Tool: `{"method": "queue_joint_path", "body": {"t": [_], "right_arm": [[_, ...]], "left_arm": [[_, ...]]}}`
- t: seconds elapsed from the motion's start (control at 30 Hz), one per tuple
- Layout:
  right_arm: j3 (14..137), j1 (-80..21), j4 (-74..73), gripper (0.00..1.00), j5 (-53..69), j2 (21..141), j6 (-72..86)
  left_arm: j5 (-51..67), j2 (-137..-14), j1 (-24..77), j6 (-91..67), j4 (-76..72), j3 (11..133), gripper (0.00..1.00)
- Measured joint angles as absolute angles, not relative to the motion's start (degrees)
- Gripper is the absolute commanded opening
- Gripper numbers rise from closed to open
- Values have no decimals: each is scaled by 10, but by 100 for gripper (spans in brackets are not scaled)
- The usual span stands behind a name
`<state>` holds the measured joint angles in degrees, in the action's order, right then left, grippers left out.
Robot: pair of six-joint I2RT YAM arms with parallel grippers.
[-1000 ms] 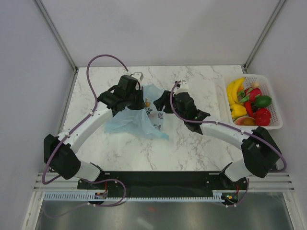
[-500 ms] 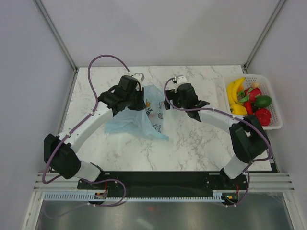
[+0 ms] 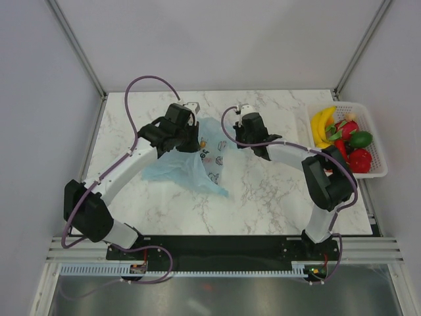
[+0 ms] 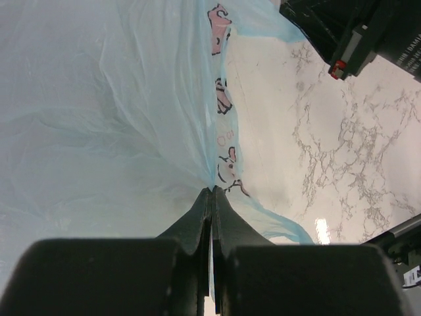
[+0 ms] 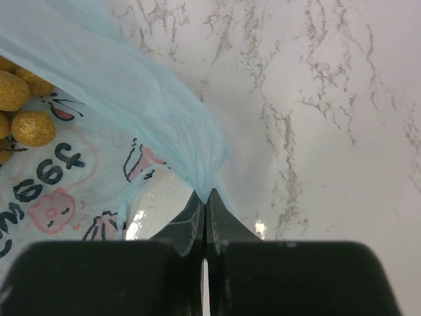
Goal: Place the fake fruits into the plastic bag and tie a complex knot
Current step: Pick up the fake fruit from the bin.
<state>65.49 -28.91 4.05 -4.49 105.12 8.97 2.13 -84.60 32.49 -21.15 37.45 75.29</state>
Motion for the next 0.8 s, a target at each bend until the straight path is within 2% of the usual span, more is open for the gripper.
{"method": "queue_joint_path", "body": {"t": [0.33,0.37,0.4,0.47,0.5,0.57,0.8], "right_arm": [[581,-263,13,0,-55,912,105],[580,-259,11,4,-57,902,106],[578,-256,6,16,-57,893,107],[578,-251,-2,58,-57,884,111],[578,-248,-7,63,-58,881,115],[578,-244,-21,67,-63,876,113],[578,-179,-88,68,-70,821,134]], "left_arm": [[37,-867,333,-211,376,783,2],[37,-870,336,-211,376,787,2],[38,-873,340,-211,376,791,2],[42,-880,347,-211,375,799,2],[44,-882,349,-211,375,801,2],[47,-886,353,-211,375,804,2],[49,-893,354,-211,376,813,2]]}}
